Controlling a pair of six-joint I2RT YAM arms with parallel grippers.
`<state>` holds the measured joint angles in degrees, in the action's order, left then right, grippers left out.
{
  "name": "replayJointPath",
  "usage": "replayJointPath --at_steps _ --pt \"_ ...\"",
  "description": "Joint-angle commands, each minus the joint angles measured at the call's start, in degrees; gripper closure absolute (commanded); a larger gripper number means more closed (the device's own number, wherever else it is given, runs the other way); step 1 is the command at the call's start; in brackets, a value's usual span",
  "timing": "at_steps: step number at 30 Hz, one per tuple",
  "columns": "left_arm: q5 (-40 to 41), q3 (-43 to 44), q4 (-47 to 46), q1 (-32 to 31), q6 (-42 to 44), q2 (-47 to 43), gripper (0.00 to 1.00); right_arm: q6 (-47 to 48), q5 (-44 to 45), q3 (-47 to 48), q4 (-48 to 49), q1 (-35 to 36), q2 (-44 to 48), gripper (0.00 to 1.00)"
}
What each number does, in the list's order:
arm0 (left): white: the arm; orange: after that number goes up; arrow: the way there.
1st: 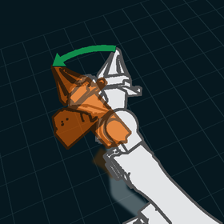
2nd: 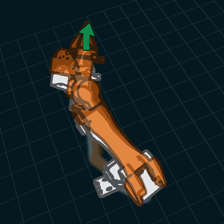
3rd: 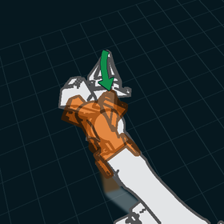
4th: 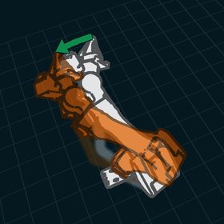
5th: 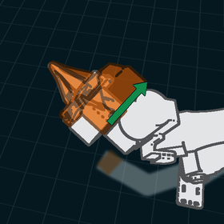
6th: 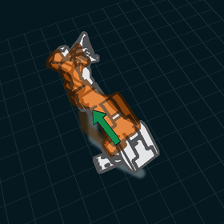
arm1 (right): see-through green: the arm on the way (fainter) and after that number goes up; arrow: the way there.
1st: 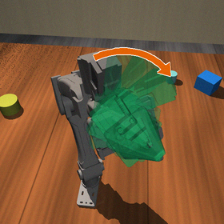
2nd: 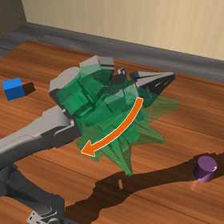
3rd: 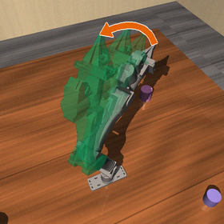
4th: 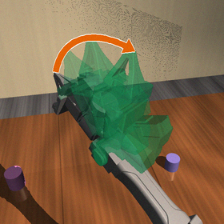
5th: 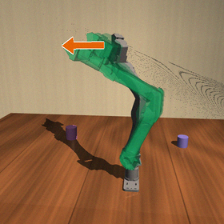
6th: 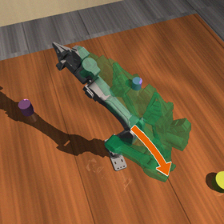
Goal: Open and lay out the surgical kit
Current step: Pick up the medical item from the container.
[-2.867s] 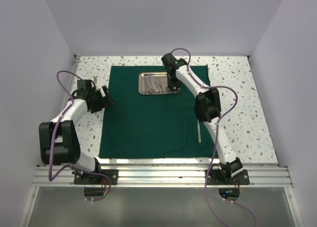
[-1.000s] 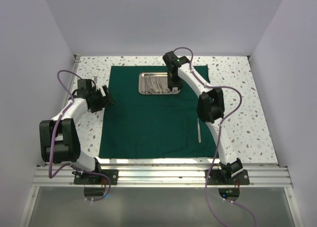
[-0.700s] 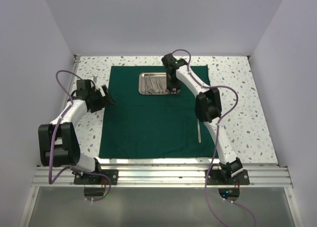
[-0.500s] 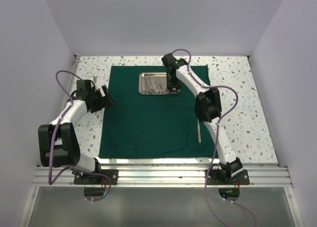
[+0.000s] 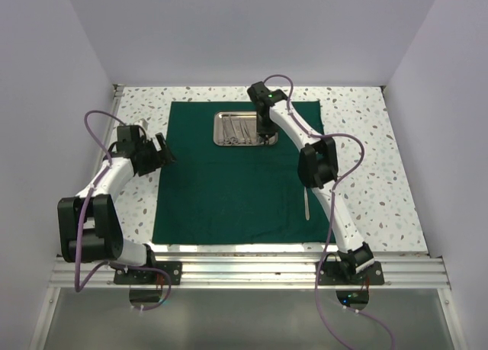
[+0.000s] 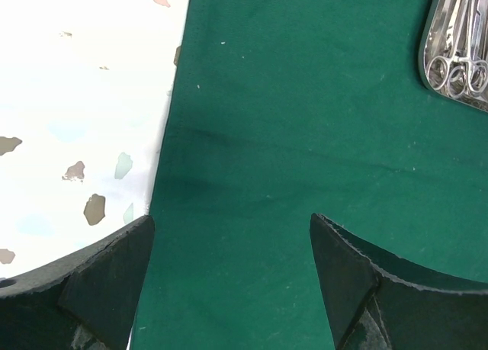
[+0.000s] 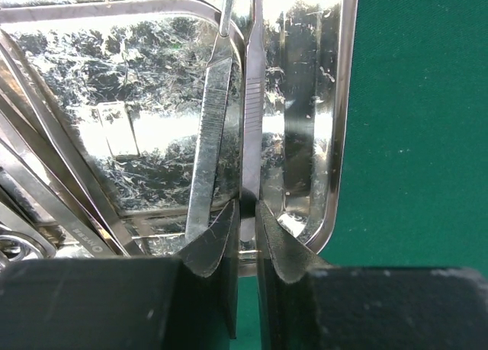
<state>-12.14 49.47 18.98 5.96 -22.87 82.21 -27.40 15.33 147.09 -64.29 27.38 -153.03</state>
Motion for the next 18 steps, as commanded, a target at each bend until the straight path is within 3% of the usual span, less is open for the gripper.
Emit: replayJointPath --at_steps 1,8,18 --pt "1.15 -0.43 -1.49 -0.07 1.6 -2.15 0.13 -0.37 -0.21 -3.91 -8.84 -0.13 -7.28 1.0" --pt "0.28 -0.43 -2.02 -0.07 1.43 -1.71 0.13 0.42 1.54 0.73 -7.78 -0.92 -2.45 1.0" --pt "-1.83 0.63 -2.19 -0.07 0.9 -0.48 0.13 0.59 1.1 -1.8 -4.35 -3.73 9.58 1.0"
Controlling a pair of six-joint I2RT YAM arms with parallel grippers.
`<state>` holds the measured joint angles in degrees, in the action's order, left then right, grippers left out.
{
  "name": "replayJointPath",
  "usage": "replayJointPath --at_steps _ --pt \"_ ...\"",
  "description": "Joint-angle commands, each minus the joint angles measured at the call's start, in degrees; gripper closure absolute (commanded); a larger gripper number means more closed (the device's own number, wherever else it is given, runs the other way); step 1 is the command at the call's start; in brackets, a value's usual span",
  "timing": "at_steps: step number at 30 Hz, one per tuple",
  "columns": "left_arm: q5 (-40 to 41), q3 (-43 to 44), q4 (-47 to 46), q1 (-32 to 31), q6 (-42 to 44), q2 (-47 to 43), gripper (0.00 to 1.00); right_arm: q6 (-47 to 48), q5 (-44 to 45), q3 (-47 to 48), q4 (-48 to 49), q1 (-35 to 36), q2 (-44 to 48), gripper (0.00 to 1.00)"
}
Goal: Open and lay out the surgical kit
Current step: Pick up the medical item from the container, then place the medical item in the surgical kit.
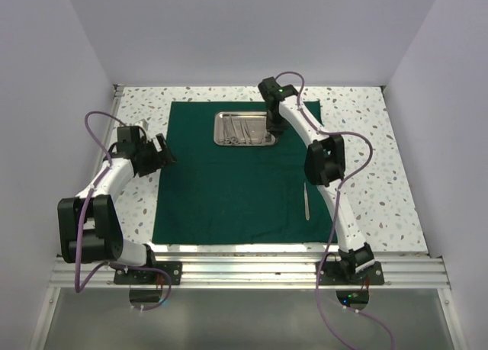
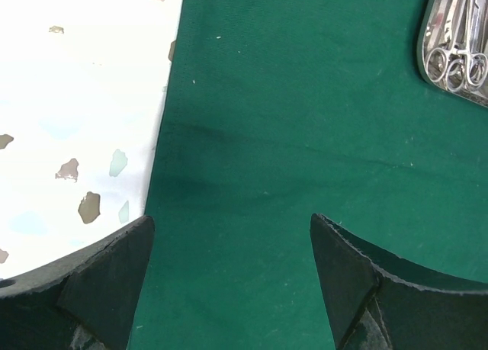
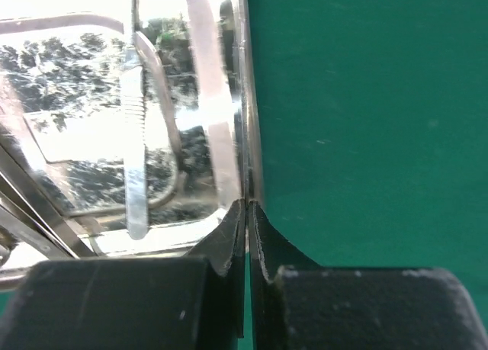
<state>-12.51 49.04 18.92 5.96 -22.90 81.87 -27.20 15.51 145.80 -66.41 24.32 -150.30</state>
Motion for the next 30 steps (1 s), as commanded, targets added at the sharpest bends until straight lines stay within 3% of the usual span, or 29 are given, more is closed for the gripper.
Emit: replayJointPath --at_steps 1,12,15,22,30 --pt "-1.55 1.15 -2.3 -0.07 0.84 -0.13 0.13 0.66 0.84 -1.91 -2.14 -0.67 7.82 1.0" --pt "-1.99 0.71 -2.31 -0.07 0.66 -1.36 0.14 1.36 0.05 -11.49 -0.03 -0.67 20.02 1.0" --pt "-2.16 0.27 -2.74 -0.07 0.57 -1.53 0.14 1.45 -1.35 -19.65 1.71 -0.67 24.95 1.0" --pt "-3.3 0.8 -3.1 -0.16 -0.04 -0.66 0.14 1.62 -8.54 -57.22 10.42 1.52 44.72 1.0" --pt "-4.54 1.68 -3.27 -1.38 -0.48 1.1 0.14 0.57 -10.23 -80.39 12.53 5.04 60.63 1.0"
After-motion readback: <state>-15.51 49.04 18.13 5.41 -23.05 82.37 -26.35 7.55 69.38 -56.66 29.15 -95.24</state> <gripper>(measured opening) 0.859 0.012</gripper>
